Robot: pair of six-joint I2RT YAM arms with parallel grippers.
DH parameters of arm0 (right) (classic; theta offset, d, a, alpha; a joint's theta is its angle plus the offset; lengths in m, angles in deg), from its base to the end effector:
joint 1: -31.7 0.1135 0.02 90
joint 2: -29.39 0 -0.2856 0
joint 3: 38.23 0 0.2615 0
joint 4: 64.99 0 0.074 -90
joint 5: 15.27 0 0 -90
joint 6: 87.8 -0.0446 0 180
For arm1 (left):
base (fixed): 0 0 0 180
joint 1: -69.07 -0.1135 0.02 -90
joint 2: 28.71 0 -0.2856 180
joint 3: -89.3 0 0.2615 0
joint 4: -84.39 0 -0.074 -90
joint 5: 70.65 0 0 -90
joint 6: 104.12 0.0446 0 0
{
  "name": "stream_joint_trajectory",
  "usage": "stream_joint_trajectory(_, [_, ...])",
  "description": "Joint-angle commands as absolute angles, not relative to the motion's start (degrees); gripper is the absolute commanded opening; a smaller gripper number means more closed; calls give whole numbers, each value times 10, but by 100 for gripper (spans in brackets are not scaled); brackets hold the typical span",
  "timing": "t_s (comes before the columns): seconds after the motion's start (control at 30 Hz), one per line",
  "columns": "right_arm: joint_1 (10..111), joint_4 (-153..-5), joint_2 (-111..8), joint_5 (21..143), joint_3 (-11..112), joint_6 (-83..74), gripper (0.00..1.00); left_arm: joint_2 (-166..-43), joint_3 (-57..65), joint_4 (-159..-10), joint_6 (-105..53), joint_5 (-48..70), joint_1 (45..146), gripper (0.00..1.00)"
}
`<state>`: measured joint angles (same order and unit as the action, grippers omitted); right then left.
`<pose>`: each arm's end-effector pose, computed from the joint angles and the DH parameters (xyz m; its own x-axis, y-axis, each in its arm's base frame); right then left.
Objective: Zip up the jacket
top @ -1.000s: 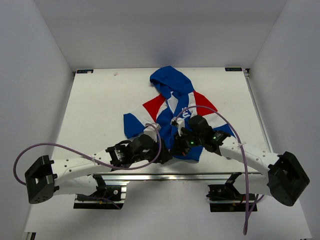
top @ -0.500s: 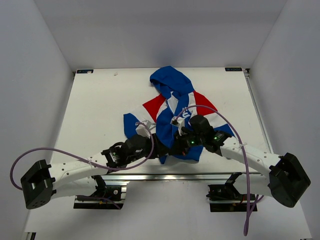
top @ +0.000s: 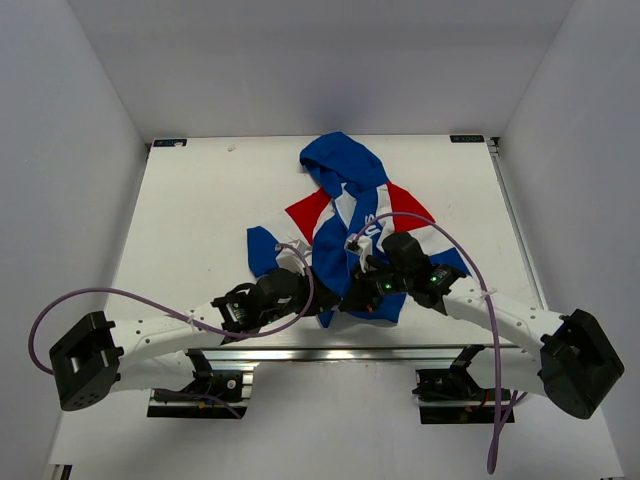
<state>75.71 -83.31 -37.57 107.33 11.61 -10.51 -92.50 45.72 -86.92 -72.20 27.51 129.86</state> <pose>0.1624 0.1903 0.2346 -0.6051 -0.3268 -0.7260 -0.7872 0.3822 0.4840 0.1240 -0.2087 0.2223 -0.8066 -0.2790 -0.5211 0.2246 0.6708 -0.7068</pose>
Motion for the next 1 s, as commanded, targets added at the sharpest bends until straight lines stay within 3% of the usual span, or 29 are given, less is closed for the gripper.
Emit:
stream_joint_trajectory(0.0, [756,-810,-362,1089,112,-105,0,-910,463,-908,-727,292,1295,35])
stream_joint_trajectory(0.2, [751,-812,-361,1087,115,-105,0,-916,461,-912,-718,288,1295,31])
stream_joint_trajectory(0.23, [749,-812,-361,1088,115,-105,0,-917,458,-907,-719,288,1295,26])
stream_joint_trajectory(0.3, [749,-812,-359,1086,115,-105,0,-915,458,-902,-719,293,1295,5])
stream_joint_trajectory(0.33, [745,-813,-358,1086,116,-105,0,-915,458,-900,-720,294,1295,0])
stream_joint_trajectory(0.7, [710,-872,-349,1012,143,-77,0,-862,472,-850,-720,315,1295,0])
stream_joint_trajectory(0.97, [706,-898,-367,932,204,-71,0,-909,406,-751,-649,261,1295,0])
